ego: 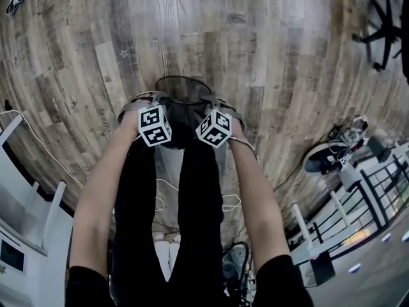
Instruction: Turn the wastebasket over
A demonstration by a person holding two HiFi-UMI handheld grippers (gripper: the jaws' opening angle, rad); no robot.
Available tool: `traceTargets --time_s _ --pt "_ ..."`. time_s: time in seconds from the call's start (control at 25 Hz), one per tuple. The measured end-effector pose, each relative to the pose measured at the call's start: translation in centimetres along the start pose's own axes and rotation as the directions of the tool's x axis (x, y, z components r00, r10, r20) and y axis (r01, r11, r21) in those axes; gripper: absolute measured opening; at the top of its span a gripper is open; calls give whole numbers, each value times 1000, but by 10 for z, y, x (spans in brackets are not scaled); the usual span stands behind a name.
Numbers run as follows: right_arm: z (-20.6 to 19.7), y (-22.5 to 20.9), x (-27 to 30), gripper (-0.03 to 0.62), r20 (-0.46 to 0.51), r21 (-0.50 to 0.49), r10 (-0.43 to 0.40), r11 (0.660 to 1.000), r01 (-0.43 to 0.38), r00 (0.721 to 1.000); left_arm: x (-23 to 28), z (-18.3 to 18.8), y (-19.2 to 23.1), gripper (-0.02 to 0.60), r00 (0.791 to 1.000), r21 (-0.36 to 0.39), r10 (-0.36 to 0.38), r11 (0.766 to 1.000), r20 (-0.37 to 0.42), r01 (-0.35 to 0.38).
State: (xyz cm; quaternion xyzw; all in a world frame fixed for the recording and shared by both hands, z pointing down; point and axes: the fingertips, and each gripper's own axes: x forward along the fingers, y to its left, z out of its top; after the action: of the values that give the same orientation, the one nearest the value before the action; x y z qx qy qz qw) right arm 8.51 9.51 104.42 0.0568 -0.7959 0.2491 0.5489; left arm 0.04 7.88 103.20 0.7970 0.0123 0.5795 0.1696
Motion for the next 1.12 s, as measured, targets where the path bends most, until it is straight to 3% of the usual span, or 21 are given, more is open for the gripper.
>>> traceTargets --time_s 0.32,0.8,0.88,1.04,1.12 --pt "3 4 8 189 -14 4 57 998 -57 998 14 -2 4 133 999 -12 -47 999 -16 46" --pt "-1 6 7 166 -38 -21 135 990 -136 990 17 2 -5 117 974 8 -214 976 -75 216" --pt "-2 10 7 156 -43 -40 158 986 -160 987 17 0 -9 110 968 34 -235 970 -89 239" --pt "-3 28 11 106 -87 -121 212 968 -221 973 19 -14 -27 83 953 188 -255 940 -163 284" --pt "-4 40 13 93 -108 -158 231 956 -246 967 20 -22 -39 76 948 223 -264 928 -175 300"
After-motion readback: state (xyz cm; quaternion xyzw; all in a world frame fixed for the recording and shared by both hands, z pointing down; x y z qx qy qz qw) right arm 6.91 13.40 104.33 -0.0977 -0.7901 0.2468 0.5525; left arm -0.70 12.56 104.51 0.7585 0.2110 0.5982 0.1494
